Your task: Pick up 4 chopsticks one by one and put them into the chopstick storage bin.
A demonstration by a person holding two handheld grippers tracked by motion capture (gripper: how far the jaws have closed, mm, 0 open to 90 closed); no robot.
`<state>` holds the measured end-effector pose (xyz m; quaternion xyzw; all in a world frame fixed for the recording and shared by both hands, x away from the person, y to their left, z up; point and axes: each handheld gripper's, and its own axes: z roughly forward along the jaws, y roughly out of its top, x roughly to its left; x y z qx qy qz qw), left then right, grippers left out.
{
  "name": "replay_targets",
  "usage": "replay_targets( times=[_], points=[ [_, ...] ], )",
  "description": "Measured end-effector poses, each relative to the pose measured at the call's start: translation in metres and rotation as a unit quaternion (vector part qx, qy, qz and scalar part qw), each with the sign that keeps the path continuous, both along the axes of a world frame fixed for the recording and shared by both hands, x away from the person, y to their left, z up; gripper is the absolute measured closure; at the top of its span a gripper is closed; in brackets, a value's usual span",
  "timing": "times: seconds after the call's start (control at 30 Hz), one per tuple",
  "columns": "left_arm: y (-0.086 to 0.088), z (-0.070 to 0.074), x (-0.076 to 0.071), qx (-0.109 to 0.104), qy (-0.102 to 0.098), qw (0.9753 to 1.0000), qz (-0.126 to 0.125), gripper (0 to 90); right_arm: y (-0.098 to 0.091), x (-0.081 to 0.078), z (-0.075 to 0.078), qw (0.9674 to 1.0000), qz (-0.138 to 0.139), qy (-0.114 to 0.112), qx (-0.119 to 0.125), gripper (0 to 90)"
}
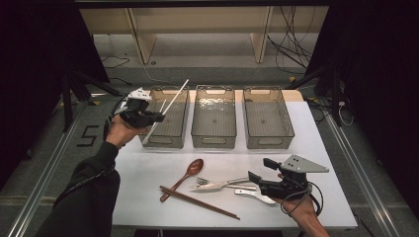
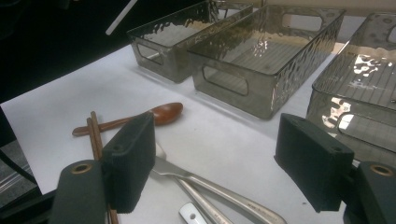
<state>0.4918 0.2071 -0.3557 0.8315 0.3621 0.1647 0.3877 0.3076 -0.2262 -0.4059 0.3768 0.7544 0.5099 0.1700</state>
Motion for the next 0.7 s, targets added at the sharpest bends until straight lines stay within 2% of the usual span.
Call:
replay_targets(
  times=[0.1, 0.2, 0.27, 0.47, 0.7],
  points=[
    [0.001, -0.004, 0.011, -0.011, 0.002, 0.9998, 0.017, 84.0, 0.000, 0.000, 0.000, 1.0000, 0.001, -0.001, 0.001, 29.5],
    [0.002, -0.006, 0.018, -0.030, 0.006, 0.9991, 0.028, 84.0, -0.001, 0.000, 0.000, 1.0000, 0.001, -0.001, 0.002, 29.6],
    [0.001, -0.008, 0.021, -0.027, 0.003, 0.9991, 0.032, 83.9, -0.001, 0.000, 0.000, 1.0000, 0.000, 0.000, 0.003, 29.6],
    [0.004, -0.007, 0.030, -0.038, 0.003, 0.9983, 0.045, 84.0, -0.001, 0.000, 0.000, 1.0000, 0.001, -0.001, 0.002, 29.5],
    [0.006, -0.009, 0.041, -0.041, -0.004, 0.9974, 0.060, 83.9, 0.000, 0.001, 0.000, 1.0000, 0.004, 0.000, 0.002, 29.6]
  ],
)
